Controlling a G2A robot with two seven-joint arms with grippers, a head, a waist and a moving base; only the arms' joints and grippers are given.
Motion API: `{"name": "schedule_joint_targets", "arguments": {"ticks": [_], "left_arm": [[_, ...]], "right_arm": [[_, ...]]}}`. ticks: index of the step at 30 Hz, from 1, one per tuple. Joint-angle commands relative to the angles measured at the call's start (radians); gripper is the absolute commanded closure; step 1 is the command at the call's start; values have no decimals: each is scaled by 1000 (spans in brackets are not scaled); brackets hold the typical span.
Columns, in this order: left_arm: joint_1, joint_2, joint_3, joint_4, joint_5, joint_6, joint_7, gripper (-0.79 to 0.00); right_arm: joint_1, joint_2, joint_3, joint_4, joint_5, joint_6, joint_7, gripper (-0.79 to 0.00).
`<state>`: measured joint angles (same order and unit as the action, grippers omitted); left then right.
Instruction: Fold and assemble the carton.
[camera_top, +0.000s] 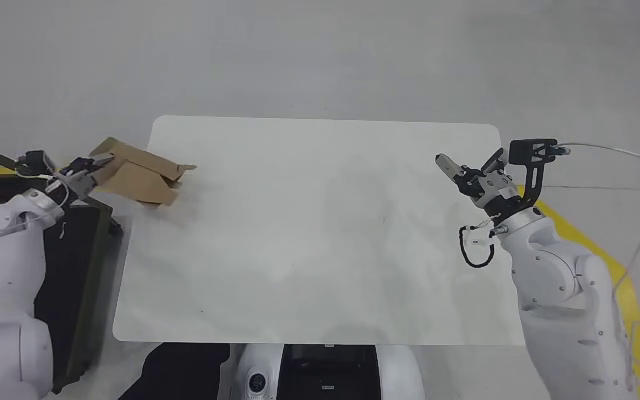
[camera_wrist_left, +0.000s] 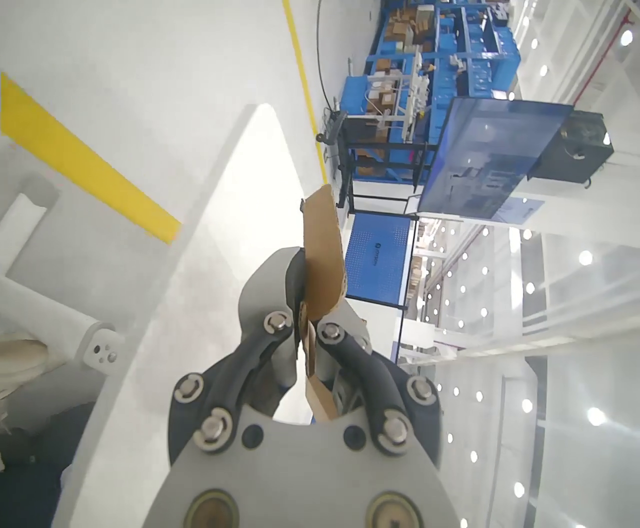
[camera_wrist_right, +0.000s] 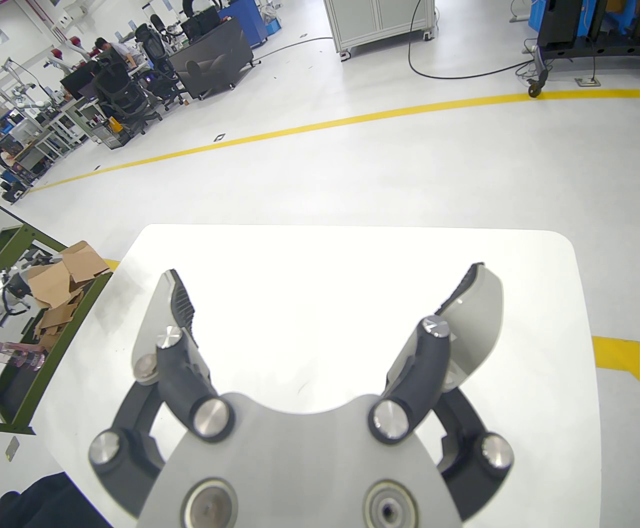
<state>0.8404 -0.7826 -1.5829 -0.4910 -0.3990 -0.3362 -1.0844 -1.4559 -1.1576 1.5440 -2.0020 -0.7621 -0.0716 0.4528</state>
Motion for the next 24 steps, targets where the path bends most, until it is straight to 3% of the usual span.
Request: {"name": "schedule_joint_targets", "arguments": {"ticks": [1,6,15,24], "left_arm": [[21,0,-4,-68,-16,9,-11,0],[103,-8,4,-280,-46,52,18,0],[279,-20,22,-705,-66,209,148,0],[322,-36,100,-937,-29,319,250,0]], "right_arm": [[0,0,0,0,0,0,0,-785],[0,0,0,0,0,0,0,-785],[0,0,0,0,0,0,0,-785],[0,0,0,0,0,0,0,-785]]}}
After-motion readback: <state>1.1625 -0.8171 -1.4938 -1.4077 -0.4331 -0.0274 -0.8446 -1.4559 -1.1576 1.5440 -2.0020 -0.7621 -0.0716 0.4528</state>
